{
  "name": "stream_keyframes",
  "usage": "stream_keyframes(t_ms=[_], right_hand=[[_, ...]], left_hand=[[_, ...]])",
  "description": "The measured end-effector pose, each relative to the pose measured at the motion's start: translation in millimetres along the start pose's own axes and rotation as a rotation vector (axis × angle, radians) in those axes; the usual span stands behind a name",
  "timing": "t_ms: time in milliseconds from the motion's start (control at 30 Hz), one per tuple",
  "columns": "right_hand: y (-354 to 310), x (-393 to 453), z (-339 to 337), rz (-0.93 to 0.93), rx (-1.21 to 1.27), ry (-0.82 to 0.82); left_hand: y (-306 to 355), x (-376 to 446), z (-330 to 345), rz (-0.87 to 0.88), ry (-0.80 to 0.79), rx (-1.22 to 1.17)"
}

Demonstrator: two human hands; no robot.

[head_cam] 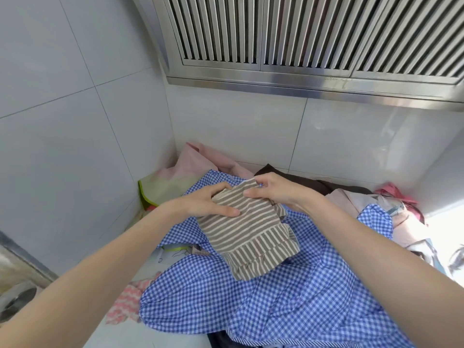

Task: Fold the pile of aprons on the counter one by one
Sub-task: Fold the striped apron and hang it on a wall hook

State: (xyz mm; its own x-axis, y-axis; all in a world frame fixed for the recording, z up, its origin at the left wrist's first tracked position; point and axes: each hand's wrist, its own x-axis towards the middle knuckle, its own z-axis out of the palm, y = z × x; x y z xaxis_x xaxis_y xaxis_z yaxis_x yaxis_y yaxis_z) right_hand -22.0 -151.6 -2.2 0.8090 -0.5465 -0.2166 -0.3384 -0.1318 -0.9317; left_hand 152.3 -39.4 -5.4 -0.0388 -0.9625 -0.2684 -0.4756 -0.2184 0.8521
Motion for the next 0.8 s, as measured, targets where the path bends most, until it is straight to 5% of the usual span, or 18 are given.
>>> stream_keyframes(t_ms=[300,400,467,667,800], right_hand=[[-14,7,-2,-0.078,-0.456,0.364],[-33,-5,18,-0.125,-0.600,0.178],[-30,-8,41,-0.102,-0.711,0.022],[-7,-8,39,0.054,-0.050,-0.085],[3,-7,36,0.172,0.167,-0.178]], left_hand=[[-31,-5,-6,-0.160,0.061,-0.281],[-35,-6,-11,-0.248,0.279,-0.421],[-30,-4,-12,-0.206,0.287,-0.386],[-1,-15,-12,-0.002,0.198,-0.351],[-2,-14,-14,0.061,0.112,-0.369]])
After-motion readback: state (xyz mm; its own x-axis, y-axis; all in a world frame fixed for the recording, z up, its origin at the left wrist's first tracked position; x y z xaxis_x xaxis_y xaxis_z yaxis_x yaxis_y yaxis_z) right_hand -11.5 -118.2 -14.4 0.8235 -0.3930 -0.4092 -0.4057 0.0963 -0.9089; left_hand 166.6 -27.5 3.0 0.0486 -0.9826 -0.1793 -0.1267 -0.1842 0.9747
